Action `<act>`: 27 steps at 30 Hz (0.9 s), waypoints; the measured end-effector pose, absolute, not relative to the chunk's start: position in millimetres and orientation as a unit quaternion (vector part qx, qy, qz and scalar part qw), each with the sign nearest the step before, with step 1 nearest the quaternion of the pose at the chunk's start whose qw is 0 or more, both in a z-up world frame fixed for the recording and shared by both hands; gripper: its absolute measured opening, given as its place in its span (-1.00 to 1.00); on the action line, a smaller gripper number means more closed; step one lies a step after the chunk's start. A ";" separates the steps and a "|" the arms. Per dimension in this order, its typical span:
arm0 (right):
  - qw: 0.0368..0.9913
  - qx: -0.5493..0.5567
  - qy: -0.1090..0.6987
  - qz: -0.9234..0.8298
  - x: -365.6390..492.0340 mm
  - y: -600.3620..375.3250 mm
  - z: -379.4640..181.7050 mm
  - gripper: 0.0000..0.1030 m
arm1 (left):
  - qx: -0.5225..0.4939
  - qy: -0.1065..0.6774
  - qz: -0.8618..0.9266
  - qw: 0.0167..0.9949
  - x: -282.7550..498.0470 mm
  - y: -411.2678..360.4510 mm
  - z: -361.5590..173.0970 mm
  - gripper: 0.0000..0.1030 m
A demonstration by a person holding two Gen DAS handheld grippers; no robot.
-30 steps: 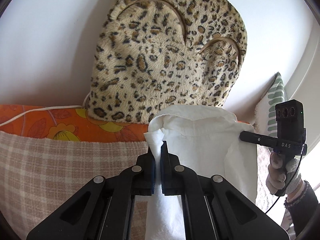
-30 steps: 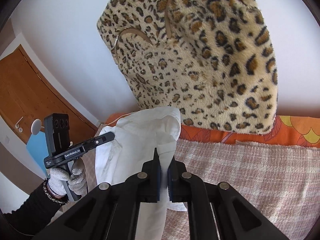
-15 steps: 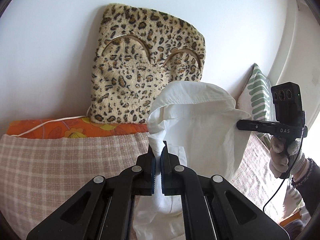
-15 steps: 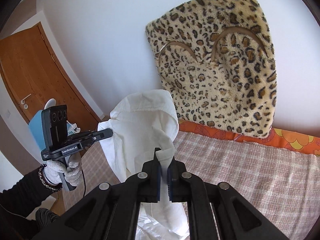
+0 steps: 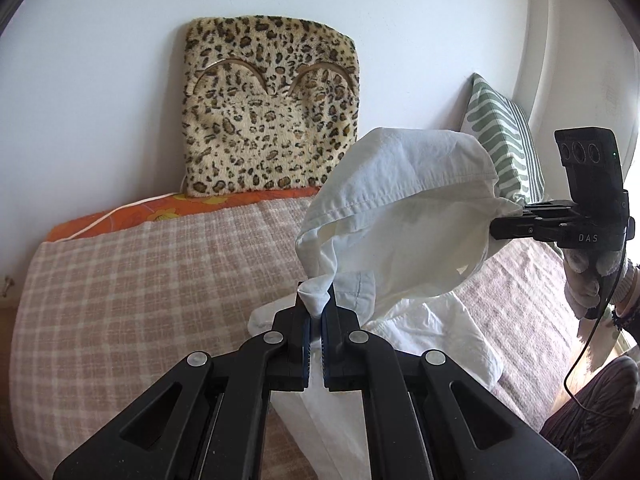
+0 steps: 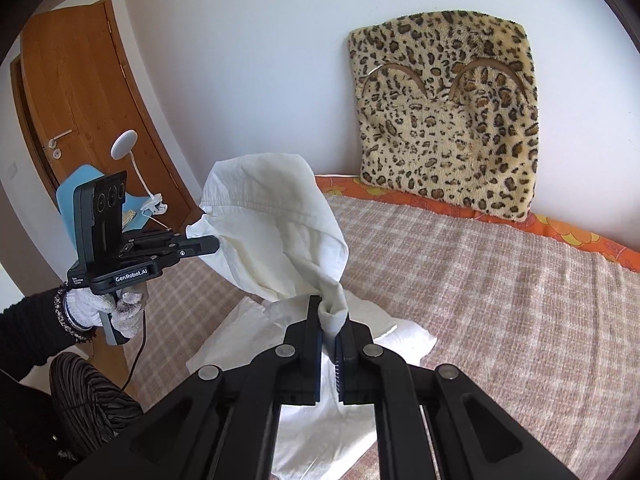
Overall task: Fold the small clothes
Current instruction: 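Lift the collar end with both tools and fold it over toward the hem, then lay the folded bundle down and open both tools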
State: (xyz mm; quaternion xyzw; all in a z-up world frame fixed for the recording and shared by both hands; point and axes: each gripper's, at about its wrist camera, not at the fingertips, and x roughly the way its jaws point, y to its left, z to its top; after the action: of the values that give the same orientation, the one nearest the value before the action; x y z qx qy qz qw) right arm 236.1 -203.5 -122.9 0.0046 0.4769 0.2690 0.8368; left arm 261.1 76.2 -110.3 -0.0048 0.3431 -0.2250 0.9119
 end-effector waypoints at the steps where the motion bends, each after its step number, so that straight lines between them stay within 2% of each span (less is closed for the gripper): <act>1: 0.836 -0.001 0.479 0.268 225.8 -200.4 -126.9 -0.95 | -0.001 0.349 -0.225 0.910 255.2 75.7 -115.7 -0.95; 13: 0.825 -0.049 0.507 0.246 156.7 -190.5 -172.0 -0.93 | 0.062 0.419 -0.217 0.880 196.8 63.7 -169.9 -0.88; 16: 0.822 -0.078 0.510 0.242 144.5 -192.6 -175.6 -0.84 | 0.083 0.423 -0.217 0.876 186.8 67.2 -169.7 -0.86; 18: 0.813 -0.108 0.516 0.246 132.6 -192.6 -177.0 -0.67 | 0.089 0.426 -0.219 0.873 180.0 73.3 -166.5 -0.86; 19: 0.811 -0.128 0.516 0.245 126.7 -192.9 -176.7 -0.47 | 0.092 0.425 -0.220 0.873 176.9 77.0 -164.0 -0.86; 20: 0.808 -0.145 0.516 0.244 119.2 -193.6 -175.9 -0.36 | 0.095 0.424 -0.219 0.874 173.5 80.6 -161.1 -0.86; 23: 0.801 -0.153 0.522 0.251 106.1 -202.7 -170.8 -0.36 | 0.082 0.417 -0.205 0.882 171.0 92.7 -150.3 -0.86; 27: 0.822 -0.084 0.508 0.244 110.4 -222.4 -147.5 -0.36 | 0.037 0.393 -0.198 0.897 180.1 98.8 -131.2 -0.86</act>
State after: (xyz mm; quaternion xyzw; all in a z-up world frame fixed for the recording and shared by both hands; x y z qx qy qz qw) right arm 110.4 -222.4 -147.5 -0.0844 0.5077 0.2437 0.8220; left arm 180.1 98.8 -131.2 0.0368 0.3933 -0.1982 0.8971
